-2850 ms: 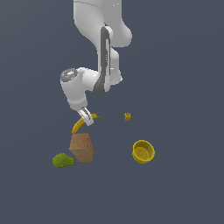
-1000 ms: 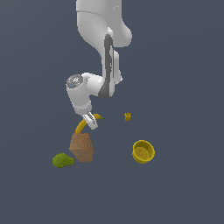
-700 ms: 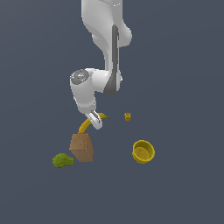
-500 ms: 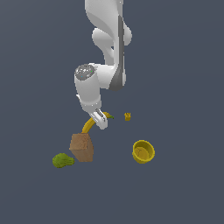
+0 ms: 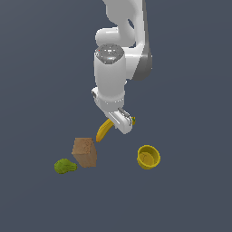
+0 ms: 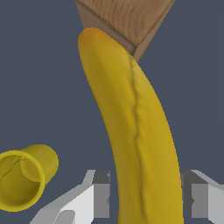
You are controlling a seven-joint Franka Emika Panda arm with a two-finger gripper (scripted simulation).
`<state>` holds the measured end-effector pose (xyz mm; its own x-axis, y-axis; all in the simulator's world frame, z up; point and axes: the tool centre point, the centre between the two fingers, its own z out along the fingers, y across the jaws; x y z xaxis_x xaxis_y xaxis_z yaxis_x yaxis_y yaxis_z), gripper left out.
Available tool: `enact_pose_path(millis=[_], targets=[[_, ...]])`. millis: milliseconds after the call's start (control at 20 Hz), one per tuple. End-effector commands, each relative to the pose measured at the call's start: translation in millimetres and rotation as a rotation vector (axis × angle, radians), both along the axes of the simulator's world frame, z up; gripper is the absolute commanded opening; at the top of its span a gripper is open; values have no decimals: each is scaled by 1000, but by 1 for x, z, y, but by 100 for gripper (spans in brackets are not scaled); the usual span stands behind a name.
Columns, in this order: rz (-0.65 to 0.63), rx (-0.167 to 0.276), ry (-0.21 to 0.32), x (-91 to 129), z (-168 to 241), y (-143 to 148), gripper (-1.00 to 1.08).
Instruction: Pick up a designated object from a clutter of objects.
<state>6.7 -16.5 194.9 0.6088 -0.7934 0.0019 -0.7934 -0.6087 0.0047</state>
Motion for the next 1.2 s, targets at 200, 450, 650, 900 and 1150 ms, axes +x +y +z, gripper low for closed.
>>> enact_pose_path(millis=[200, 450, 650, 900, 1150], targets=[[0, 0, -2, 31, 56, 48, -100], [1, 1, -2, 52, 90, 78, -100], [1, 2, -2, 66, 113, 99, -100], [2, 3, -2, 82, 139, 122, -100], [3, 4, -2, 97, 161, 142, -100]])
